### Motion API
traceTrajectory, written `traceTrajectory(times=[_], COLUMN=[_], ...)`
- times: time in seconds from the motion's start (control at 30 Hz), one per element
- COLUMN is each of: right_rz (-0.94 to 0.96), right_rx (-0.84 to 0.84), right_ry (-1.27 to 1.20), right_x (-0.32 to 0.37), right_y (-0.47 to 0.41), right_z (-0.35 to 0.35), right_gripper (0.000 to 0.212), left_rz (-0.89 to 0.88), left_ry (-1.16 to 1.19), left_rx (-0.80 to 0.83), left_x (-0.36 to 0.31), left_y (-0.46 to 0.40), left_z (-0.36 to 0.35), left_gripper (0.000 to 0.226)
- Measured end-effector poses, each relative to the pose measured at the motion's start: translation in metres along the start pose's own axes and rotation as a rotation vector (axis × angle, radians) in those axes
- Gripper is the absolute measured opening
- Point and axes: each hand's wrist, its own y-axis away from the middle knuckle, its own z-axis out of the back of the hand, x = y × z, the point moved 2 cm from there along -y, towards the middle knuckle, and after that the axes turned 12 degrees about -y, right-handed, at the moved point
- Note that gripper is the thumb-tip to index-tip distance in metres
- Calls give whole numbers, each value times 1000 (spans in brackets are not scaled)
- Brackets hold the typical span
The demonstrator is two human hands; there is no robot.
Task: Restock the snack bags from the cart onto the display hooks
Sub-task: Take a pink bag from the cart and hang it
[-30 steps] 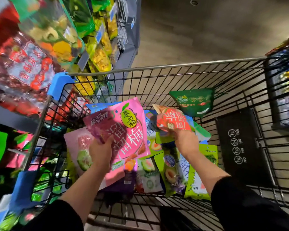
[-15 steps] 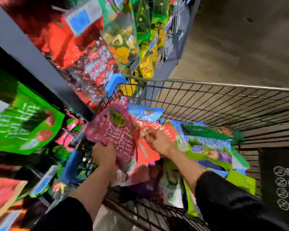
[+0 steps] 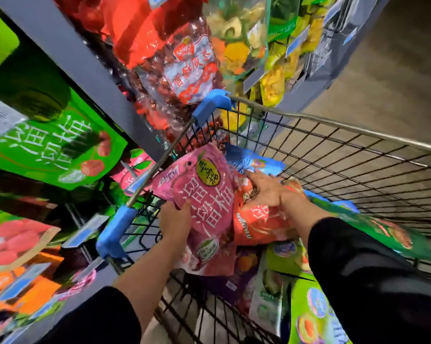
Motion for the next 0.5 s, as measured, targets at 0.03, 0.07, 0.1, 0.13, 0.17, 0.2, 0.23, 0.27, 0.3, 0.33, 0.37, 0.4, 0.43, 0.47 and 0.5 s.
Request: traceTrajectory(times=[0.03, 0.07, 0.1, 0.13, 0.17, 0.2, 0.23, 0.27, 0.3, 0.33, 0.37, 0.4, 0.43, 0.47, 0.5], right_rz=[6, 18, 28, 48, 73, 90, 101, 107, 105, 100, 100, 111, 126, 146, 165], right_rx=[22, 26, 20, 5, -15, -26, -34, -43, -46, -48, -53, -42, -28, -29, -47], right_ry=[-1, 0, 7, 23, 42, 53, 36, 2, -41, -71, -99, -136, -189, -239, -288], right_x=[-1, 1, 3, 6, 9, 11, 12, 11, 9, 8, 6, 7, 8, 9, 14], right_y=[-3, -6, -8, -9, -9, -8, -7, -3, 0, 5, 11, 20, 29, 39, 52], right_z=[-1, -2, -2, -1, 0, 0, -1, -1, -2, 0, 4, 10, 17, 25, 32], right_gripper=[125, 127, 129, 129, 127, 124, 119, 113, 106, 98, 88, 74, 57, 38, 23], left_rz=[12, 22, 27, 21, 15, 13, 11, 6, -4, -10, -20, -29, -51, -80, -118], left_ry=[4, 11, 16, 20, 30, 29, 19, 0, -6, -2, 13, 44, 77, 98, 114], left_rx=[5, 16, 30, 48, 64, 73, 71, 68, 58, 51, 56, 79, 95, 114, 122], left_x=[2, 3, 4, 2, 3, 4, 5, 5, 3, -1, -1, -4, -7, -10, -11], left_y=[-2, -2, -3, -2, -2, -2, -2, -1, 1, 4, 4, 8, 10, 14, 18], left_z=[-2, -3, -4, -3, -4, -5, -5, -5, -4, -2, -2, -1, -1, 2, 3], left_gripper=[22, 21, 20, 20, 23, 27, 31, 32, 30, 28, 26, 23, 20, 16, 11])
